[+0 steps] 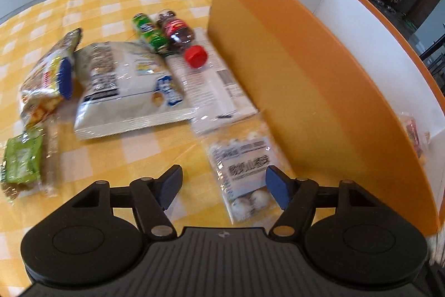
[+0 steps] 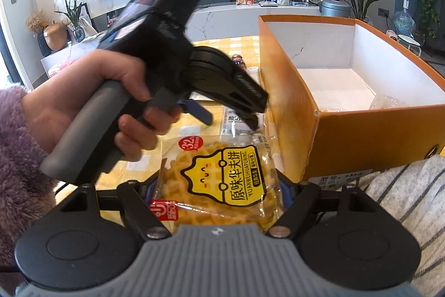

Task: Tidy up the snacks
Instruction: 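Hold the biscuit bag in the right gripper while the left gripper approaches the hawthorn ball pack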

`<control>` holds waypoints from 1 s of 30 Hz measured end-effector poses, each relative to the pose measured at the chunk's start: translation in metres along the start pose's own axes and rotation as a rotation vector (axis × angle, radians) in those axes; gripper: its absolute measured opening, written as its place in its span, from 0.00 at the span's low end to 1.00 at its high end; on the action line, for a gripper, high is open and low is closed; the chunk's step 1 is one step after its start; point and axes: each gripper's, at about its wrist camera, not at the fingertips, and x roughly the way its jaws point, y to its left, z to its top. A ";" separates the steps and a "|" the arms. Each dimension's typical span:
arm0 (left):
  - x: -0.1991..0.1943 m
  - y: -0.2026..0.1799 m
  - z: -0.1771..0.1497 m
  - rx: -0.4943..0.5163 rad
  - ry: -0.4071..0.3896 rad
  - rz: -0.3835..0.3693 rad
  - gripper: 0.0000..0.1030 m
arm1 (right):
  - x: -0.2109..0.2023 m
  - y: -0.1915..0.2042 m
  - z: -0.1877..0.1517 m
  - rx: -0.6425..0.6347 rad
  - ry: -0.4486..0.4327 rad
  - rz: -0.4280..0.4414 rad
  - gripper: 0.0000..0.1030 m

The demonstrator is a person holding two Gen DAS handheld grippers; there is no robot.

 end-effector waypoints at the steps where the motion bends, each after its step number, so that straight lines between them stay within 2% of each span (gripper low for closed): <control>1: -0.001 0.004 -0.001 -0.005 0.004 0.000 0.79 | 0.000 0.001 0.000 -0.002 0.000 -0.002 0.73; 7: -0.010 0.021 -0.003 -0.031 0.026 0.011 0.79 | -0.001 0.003 -0.001 0.000 0.000 -0.001 0.73; 10: -0.019 0.012 -0.002 0.026 -0.015 0.010 0.82 | 0.000 0.003 -0.001 -0.001 -0.001 0.000 0.73; 11: -0.022 0.010 0.000 0.035 -0.035 -0.003 0.87 | 0.000 0.004 -0.001 -0.001 0.000 0.000 0.73; 12: -0.024 0.006 0.002 0.042 -0.047 -0.016 0.88 | 0.000 0.004 -0.001 -0.003 0.002 0.000 0.73; 15: -0.021 -0.009 0.010 0.065 -0.047 -0.033 0.89 | 0.001 0.005 -0.001 -0.008 0.004 -0.004 0.73; 19: -0.005 -0.033 0.017 0.128 -0.030 0.024 0.90 | 0.001 0.006 -0.001 -0.008 0.005 -0.005 0.73; 22: 0.004 -0.046 0.010 0.226 -0.026 0.008 0.88 | 0.001 0.006 -0.001 -0.010 0.007 -0.004 0.73; 25: 0.004 -0.047 0.003 0.240 -0.059 0.012 0.88 | 0.001 0.006 -0.001 -0.010 0.008 0.001 0.73; 28: 0.009 -0.047 0.005 0.240 -0.038 0.019 0.91 | 0.002 0.005 0.000 -0.007 0.011 0.009 0.73; 30: 0.012 -0.049 0.007 0.257 -0.030 0.056 0.93 | 0.003 0.005 0.000 -0.010 0.011 0.008 0.73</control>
